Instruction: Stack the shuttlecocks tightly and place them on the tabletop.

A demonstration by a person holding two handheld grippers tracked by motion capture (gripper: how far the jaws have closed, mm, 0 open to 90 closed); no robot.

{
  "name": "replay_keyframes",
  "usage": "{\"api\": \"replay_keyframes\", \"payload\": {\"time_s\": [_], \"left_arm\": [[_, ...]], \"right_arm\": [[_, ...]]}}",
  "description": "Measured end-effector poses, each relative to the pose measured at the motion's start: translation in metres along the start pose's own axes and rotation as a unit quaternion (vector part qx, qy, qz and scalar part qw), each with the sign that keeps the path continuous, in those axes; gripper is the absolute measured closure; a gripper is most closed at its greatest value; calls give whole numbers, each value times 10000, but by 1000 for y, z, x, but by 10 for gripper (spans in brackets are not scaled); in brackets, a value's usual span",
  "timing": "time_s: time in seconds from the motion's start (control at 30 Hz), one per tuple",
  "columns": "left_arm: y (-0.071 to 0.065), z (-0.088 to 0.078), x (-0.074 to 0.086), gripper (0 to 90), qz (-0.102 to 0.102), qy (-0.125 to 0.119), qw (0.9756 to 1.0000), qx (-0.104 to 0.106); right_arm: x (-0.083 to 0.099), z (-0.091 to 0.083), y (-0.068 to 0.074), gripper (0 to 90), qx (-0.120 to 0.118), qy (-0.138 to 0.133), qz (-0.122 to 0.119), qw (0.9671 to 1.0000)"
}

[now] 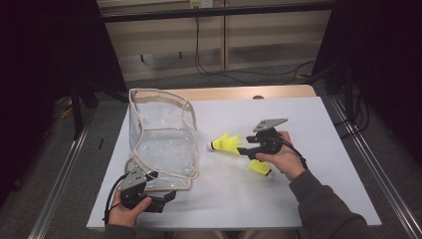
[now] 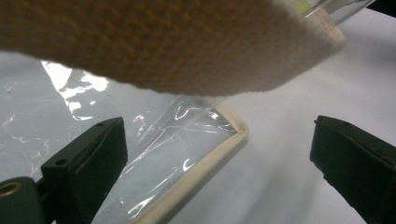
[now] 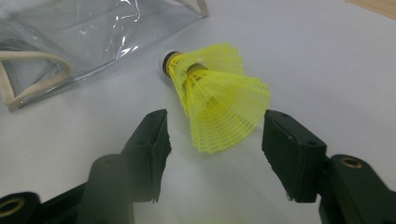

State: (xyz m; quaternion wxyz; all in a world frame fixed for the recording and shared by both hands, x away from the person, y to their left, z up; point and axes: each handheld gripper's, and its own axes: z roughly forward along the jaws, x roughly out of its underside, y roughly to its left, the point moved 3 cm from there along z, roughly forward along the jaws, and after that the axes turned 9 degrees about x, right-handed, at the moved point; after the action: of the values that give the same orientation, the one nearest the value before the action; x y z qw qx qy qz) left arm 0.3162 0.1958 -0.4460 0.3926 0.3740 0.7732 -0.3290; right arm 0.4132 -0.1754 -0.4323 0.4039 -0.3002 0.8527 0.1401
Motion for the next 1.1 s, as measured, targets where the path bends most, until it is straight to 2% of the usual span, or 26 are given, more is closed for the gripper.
{"api": "replay_keyframes", "payload": {"time_s": [0.37,0.47,0.63,0.8,1.1], "left_arm": [[0,0,0,40,1,21,10000,-16],[0,0,0,40,3,24,10000,-18],[0,0,0,40,5,25,10000,-18],[0,0,0,40,5,25,10000,-21],[-1,0,0,40,5,25,10000,-25]], "right_arm": [[1,-10,0,293,49,-4,105,9999],[2,-12,0,270,-2,36,128,9999],[5,-16,-1,250,26,25,87,10000],[7,-20,-1,223,-60,49,118,9999],[10,-26,-3,180,-60,30,178,9998]]}}
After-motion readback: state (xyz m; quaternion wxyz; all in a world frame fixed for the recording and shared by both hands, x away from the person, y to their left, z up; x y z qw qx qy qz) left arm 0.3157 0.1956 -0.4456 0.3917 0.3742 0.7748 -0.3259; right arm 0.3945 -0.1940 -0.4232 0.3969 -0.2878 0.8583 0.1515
